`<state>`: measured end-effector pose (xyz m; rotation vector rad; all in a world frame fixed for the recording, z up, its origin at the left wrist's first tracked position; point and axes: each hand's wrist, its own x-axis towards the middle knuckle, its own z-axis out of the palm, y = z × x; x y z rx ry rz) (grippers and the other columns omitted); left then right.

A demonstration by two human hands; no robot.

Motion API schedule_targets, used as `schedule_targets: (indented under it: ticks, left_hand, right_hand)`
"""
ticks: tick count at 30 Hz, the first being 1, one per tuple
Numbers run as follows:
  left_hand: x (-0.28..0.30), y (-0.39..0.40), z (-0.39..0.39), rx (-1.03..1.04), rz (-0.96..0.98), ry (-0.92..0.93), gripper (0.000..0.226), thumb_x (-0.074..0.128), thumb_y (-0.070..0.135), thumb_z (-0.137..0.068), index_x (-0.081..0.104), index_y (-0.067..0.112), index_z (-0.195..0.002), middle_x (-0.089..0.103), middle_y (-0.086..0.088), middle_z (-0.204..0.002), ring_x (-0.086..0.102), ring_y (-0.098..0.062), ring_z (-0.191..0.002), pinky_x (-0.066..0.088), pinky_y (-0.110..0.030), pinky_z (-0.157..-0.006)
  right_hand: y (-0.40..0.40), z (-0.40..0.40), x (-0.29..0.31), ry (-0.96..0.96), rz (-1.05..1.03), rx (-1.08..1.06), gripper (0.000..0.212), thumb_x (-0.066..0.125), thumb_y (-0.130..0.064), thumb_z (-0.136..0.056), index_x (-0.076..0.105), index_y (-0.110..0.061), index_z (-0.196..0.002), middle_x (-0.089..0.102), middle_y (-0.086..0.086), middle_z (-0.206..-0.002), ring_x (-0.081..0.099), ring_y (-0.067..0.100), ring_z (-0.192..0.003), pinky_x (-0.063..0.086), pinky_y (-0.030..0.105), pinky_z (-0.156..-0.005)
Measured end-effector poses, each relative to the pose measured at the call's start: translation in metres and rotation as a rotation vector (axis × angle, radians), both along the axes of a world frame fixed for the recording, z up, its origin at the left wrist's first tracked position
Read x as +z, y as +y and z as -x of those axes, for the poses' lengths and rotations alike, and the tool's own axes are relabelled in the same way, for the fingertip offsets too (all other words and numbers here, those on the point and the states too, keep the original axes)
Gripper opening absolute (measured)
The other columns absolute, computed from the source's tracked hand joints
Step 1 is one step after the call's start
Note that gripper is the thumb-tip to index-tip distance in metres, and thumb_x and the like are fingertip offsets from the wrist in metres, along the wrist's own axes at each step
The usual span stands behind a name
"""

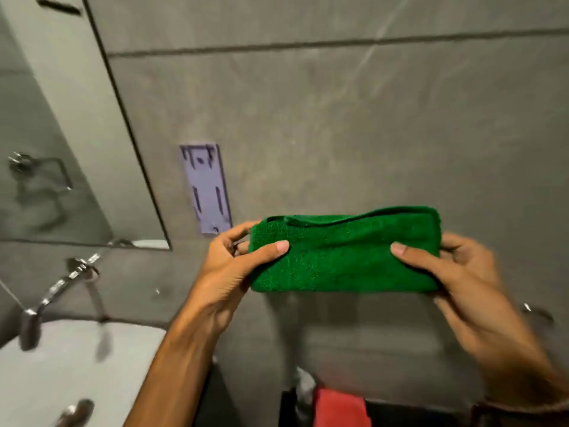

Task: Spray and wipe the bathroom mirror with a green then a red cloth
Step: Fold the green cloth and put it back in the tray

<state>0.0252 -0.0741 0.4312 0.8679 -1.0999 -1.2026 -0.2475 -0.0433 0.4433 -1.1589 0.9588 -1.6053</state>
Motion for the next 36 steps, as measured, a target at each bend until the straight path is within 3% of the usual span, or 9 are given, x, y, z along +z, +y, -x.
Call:
schedule_targets:
  ticks: [7, 11, 15, 18, 20, 23, 27, 30, 36]
  left_hand:
    - [-0.202, 0.030, 0.028, 0.012, -0.522, -0.101, 0.038, 0.070, -0.022, -0.075, 0.070, 0.003, -0.104, 0.080, -0.012, -0.080, 0.077, -0.020, -0.068, 0.066, -0.032, -0.066]
    - [-0.294, 0.051, 0.034, -0.066, -0.717, -0.238, 0.042, 0.064, -0.026, -0.078, 0.061, -0.013, -0.118, 0.070, -0.029, -0.107, 0.067, -0.039, -0.098, 0.058, -0.051, -0.088]
    - [-0.363, 0.071, 0.042, -0.035, -0.733, -0.436, 0.041, 0.064, -0.031, -0.074, 0.059, -0.016, -0.112, 0.066, -0.023, -0.099, 0.061, -0.036, -0.096, 0.058, -0.019, -0.065]
    - [-0.438, 0.076, 0.024, 0.059, -0.856, -0.583, 0.045, 0.068, -0.023, -0.076, 0.060, -0.002, -0.114, 0.065, -0.012, -0.096, 0.064, -0.033, -0.097, 0.053, -0.006, -0.064]
    - [-0.449, 0.082, 0.027, 0.029, -0.796, -0.757, 0.048, 0.070, -0.011, -0.081, 0.058, 0.004, -0.125, 0.067, -0.005, -0.102, 0.068, -0.031, -0.105, 0.051, -0.006, -0.072]
    - [-0.438, 0.081, 0.026, -0.023, -0.658, -1.060, 0.053, 0.067, 0.022, -0.091, 0.050, 0.016, -0.141, 0.065, -0.008, -0.131, 0.061, -0.029, -0.123, 0.052, -0.034, -0.100]
    - [-0.432, 0.082, -0.012, 0.217, -0.421, -1.644, 0.083, 0.046, 0.071, -0.087, 0.036, 0.024, -0.154, 0.042, -0.015, -0.160, 0.040, -0.034, -0.147, 0.027, -0.061, -0.117]
    - [-0.420, 0.068, -0.022, 0.200, -0.286, -1.775, 0.097, 0.033, 0.085, -0.083, 0.015, 0.030, -0.160, 0.014, -0.015, -0.170, 0.014, -0.036, -0.157, 0.004, -0.071, -0.119]
    - [-0.411, 0.050, -0.009, 0.125, -0.238, -1.802, 0.100, 0.024, 0.091, -0.080, 0.015, 0.032, -0.160, 0.013, -0.015, -0.170, 0.011, -0.038, -0.157, 0.010, -0.079, -0.114]
  right_hand:
    - [0.031, 0.033, -0.195, 0.111, -0.628, -0.038, 0.015, 0.070, 0.011, -0.082, 0.078, 0.001, -0.090, 0.079, 0.028, -0.101, 0.078, 0.032, -0.082, 0.064, 0.048, -0.081]
    - [0.049, 0.035, -0.293, 0.176, -0.955, -0.009, 0.020, 0.069, 0.013, -0.085, 0.073, 0.013, -0.105, 0.072, 0.038, -0.113, 0.073, 0.041, -0.094, 0.062, 0.051, -0.088]
    - [0.058, 0.021, -0.371, 0.190, -1.191, -0.032, 0.031, 0.067, 0.021, -0.083, 0.062, 0.026, -0.113, 0.066, 0.040, -0.118, 0.065, 0.038, -0.092, 0.053, 0.064, -0.099]
    - [0.035, -0.008, -0.452, 0.439, -1.368, 0.119, 0.024, 0.077, 0.009, -0.081, 0.063, 0.002, -0.101, 0.067, 0.029, -0.117, 0.063, 0.034, -0.096, 0.056, 0.054, -0.096]
    - [0.034, -0.005, -0.460, 0.585, -1.408, 0.179, 0.025, 0.078, -0.001, -0.082, 0.061, -0.006, -0.099, 0.069, 0.025, -0.119, 0.065, 0.031, -0.096, 0.058, 0.048, -0.093]
    - [0.024, -0.009, -0.464, 0.809, -1.249, 0.129, 0.035, 0.080, -0.011, -0.081, 0.070, -0.001, -0.112, 0.073, 0.023, -0.120, 0.070, 0.035, -0.112, 0.055, 0.041, -0.100]
    - [-0.004, -0.037, -0.470, 0.851, -1.092, 0.122, 0.049, 0.083, -0.014, -0.080, 0.064, 0.002, -0.123, 0.074, 0.024, -0.117, 0.071, 0.037, -0.111, 0.053, 0.036, -0.095]
    - [-0.026, -0.036, -0.468, 0.762, -1.166, 0.057, 0.058, 0.086, -0.017, -0.079, 0.061, 0.001, -0.128, 0.071, 0.025, -0.124, 0.068, 0.037, -0.118, 0.050, 0.035, -0.097]
    - [-0.037, -0.014, -0.474, 0.852, -1.234, -0.068, 0.069, 0.090, -0.039, -0.071, 0.067, 0.001, -0.122, 0.067, 0.029, -0.130, 0.065, 0.045, -0.121, 0.055, 0.048, -0.097]
